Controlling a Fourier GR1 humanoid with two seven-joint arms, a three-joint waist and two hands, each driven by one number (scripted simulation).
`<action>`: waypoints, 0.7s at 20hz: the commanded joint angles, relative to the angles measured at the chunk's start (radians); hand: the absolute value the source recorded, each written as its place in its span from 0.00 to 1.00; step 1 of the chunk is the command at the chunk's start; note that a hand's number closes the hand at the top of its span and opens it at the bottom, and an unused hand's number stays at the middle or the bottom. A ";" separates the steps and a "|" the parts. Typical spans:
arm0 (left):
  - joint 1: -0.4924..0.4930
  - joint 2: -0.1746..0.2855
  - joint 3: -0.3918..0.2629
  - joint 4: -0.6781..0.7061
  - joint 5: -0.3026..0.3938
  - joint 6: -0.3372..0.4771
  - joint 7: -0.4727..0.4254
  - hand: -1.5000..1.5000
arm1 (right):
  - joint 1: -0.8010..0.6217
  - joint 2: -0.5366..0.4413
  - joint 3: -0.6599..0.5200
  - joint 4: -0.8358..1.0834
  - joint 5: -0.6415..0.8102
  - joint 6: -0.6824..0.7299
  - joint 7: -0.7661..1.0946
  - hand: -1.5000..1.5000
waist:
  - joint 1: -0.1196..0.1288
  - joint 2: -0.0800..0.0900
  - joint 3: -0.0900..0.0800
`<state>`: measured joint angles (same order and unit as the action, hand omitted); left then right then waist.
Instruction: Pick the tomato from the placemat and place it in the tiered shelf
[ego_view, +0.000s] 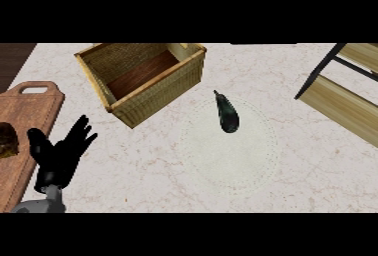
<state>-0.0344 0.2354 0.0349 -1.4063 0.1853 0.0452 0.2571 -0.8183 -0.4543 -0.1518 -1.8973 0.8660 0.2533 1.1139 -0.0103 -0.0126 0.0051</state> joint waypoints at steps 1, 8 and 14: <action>-0.006 0.009 0.011 0.040 0.007 -0.007 0.039 0.50 | -0.118 -0.084 -0.113 0.063 -0.048 0.148 0.129 1.00 | 0.002 0.008 -0.007; -0.015 -0.009 0.007 0.068 0.013 -0.028 0.027 0.50 | -0.190 -0.204 -0.189 0.250 -0.063 0.168 0.008 1.00 | 0.008 0.012 -0.006; 0.059 -0.013 -0.026 0.006 -0.021 -0.031 0.014 0.50 | -0.187 -0.291 -0.270 0.477 -0.131 0.167 -0.185 1.00 | 0.021 0.014 -0.005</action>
<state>-0.0399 0.2274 0.0354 -1.4146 0.1852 0.0258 0.2590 -0.9965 -0.7014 -0.3927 -1.5328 0.7641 0.3856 0.9550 0.0043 -0.0049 0.0039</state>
